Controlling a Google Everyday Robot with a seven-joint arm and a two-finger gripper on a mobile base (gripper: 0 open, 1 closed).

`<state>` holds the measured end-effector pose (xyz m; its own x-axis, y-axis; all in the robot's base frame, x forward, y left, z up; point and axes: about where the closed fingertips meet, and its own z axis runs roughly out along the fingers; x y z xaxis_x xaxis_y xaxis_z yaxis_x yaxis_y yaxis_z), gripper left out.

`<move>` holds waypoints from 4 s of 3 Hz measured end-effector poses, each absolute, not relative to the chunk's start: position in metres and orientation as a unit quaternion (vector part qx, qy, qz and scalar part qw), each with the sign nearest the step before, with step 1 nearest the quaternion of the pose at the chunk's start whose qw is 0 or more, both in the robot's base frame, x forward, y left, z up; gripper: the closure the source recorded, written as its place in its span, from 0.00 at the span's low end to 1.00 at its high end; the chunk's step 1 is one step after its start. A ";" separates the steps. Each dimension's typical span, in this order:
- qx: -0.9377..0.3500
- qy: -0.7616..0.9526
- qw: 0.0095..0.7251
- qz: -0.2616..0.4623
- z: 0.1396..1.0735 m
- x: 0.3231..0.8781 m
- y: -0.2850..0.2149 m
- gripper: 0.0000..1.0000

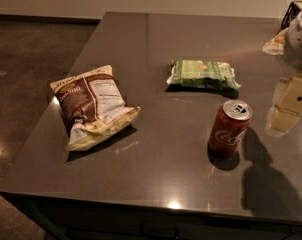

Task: Move brown chip bag near green jalapeno chip bag

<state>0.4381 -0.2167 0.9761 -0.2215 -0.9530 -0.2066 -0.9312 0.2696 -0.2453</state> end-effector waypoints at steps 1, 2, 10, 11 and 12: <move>-0.603 0.781 0.159 -0.034 0.976 0.438 -0.217 0.00; -0.605 0.779 0.159 -0.031 0.978 0.441 -0.210 0.00; -0.597 0.795 0.103 0.013 0.867 0.490 0.072 0.00; -0.607 0.789 0.091 0.016 0.856 0.495 0.084 0.16; -0.614 0.784 0.090 0.018 0.857 0.504 0.092 0.47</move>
Offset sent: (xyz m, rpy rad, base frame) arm 0.0081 0.0171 -0.0008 0.0133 0.0341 0.0190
